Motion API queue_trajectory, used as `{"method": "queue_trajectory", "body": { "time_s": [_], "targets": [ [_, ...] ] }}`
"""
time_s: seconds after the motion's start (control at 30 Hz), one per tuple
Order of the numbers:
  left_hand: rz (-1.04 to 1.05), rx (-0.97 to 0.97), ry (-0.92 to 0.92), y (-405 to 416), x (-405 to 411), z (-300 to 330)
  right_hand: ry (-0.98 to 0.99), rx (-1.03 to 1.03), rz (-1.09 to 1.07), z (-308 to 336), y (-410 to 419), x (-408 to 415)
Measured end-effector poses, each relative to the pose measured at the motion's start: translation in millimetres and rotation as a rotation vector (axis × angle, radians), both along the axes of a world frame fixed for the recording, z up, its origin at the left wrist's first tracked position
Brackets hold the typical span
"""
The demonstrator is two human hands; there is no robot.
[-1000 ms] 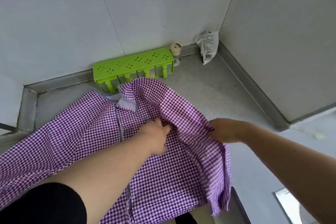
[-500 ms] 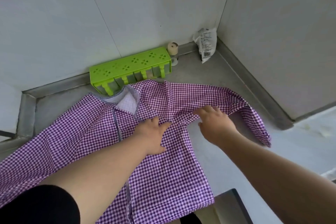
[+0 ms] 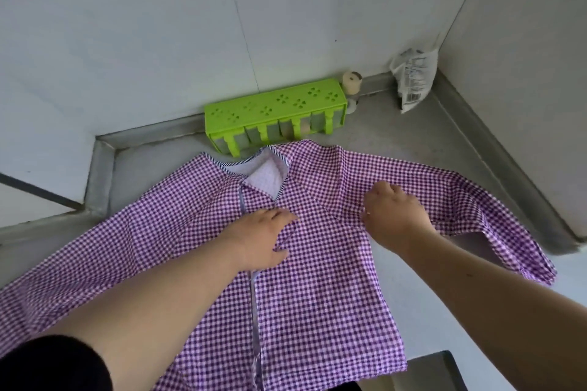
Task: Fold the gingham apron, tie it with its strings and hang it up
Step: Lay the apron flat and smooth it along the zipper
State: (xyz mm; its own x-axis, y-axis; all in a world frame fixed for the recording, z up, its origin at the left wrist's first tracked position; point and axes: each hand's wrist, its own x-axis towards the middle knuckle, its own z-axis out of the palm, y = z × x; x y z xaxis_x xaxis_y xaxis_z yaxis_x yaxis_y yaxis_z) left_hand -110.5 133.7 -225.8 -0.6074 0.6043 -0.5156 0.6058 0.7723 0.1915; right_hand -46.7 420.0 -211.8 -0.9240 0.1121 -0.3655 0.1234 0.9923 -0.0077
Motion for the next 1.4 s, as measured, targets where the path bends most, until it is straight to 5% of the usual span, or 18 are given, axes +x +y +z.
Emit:
{"method": "queue_trajectory", "body": {
  "time_s": [0.2,0.4,0.7,0.8,0.9,0.97,1.03,1.17,1.4],
  "targets": [
    [0.280,0.018,0.182,-36,-4,4,-0.039,-0.253,0.277,-20,-57,-20],
    [0.327,0.044,-0.011,-76,1,2,-0.022,-0.075,0.259,-24,-54,-14],
    [0.265,-0.027,0.077,-88,6,-17,-0.101,-0.136,-0.017,-14,-93,-58],
    [0.264,-0.034,0.093,-89,3,-21,-0.204,-0.544,-0.168,-13,-113,-86],
    [0.263,-0.093,0.061,-88,0,-19,-0.041,-1.162,-0.312,-5,-129,-114],
    [0.283,-0.100,0.045,-89,-2,-19,0.040,-1.288,-0.349,-4,-136,-128],
    [0.297,-0.112,0.038,-89,-3,-18,0.016,-1.178,-0.307,-5,-141,-128],
    [0.356,-0.136,0.034,-91,-6,-20,0.036,-0.536,0.062,-8,-145,-93],
    [0.440,-0.185,0.014,-108,-17,-24,-0.082,-0.237,0.273,-28,-157,-38]
  ]
}}
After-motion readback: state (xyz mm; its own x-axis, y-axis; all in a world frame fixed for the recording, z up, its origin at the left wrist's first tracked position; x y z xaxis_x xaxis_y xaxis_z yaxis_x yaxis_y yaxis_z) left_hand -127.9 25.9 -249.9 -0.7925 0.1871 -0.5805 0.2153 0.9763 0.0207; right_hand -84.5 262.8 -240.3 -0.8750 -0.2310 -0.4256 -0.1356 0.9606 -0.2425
